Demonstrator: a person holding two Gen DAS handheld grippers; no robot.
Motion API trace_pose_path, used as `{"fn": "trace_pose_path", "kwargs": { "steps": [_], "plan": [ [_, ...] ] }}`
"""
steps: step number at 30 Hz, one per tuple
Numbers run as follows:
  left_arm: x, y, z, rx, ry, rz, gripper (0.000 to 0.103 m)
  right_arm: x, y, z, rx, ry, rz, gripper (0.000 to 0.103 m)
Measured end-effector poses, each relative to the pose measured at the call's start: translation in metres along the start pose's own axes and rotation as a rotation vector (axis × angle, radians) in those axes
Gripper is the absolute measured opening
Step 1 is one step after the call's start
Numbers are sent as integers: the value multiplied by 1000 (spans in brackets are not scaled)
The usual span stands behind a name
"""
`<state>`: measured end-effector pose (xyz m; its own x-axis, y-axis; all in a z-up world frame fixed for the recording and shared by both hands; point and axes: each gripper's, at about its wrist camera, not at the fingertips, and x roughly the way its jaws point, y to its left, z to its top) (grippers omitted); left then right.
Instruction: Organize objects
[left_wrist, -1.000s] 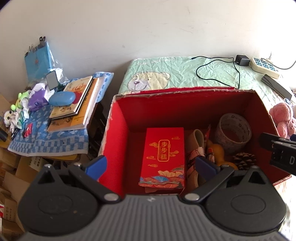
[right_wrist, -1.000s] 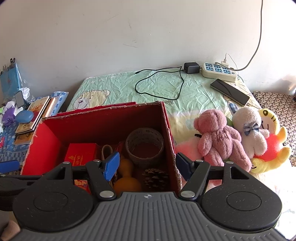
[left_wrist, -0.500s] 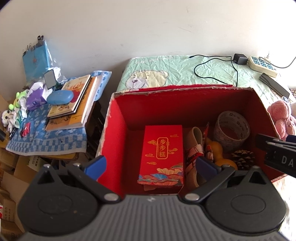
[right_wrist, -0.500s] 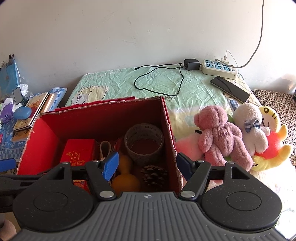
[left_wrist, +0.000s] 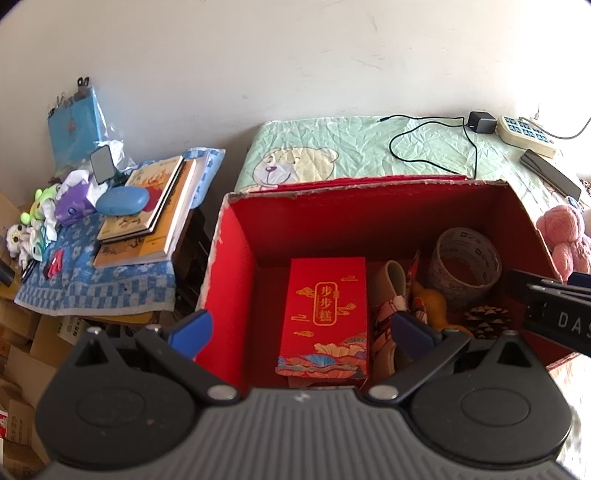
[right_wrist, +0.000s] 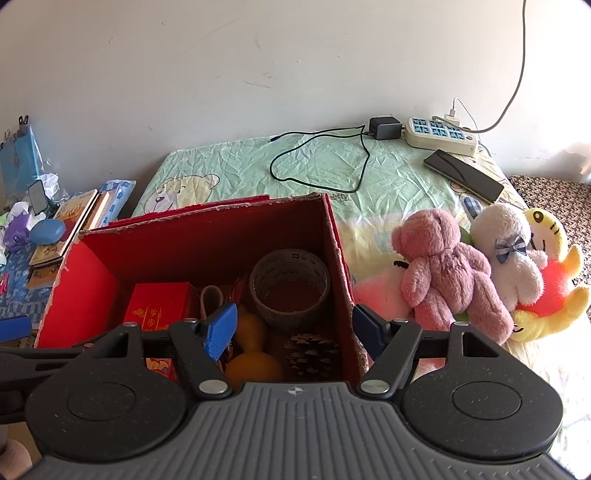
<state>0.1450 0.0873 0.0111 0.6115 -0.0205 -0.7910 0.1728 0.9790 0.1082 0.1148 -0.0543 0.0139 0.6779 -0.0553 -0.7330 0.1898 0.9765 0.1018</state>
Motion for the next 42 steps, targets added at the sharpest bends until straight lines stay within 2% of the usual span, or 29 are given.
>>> {"fn": "trace_pose_path", "kwargs": {
  "steps": [33, 42],
  "plan": [
    [26, 8, 7, -9, 32, -28, 102, 19, 10, 5, -26, 15, 7, 72],
    [22, 8, 6, -9, 1, -18, 101, 14, 9, 5, -17, -6, 4, 71]
  ]
}}
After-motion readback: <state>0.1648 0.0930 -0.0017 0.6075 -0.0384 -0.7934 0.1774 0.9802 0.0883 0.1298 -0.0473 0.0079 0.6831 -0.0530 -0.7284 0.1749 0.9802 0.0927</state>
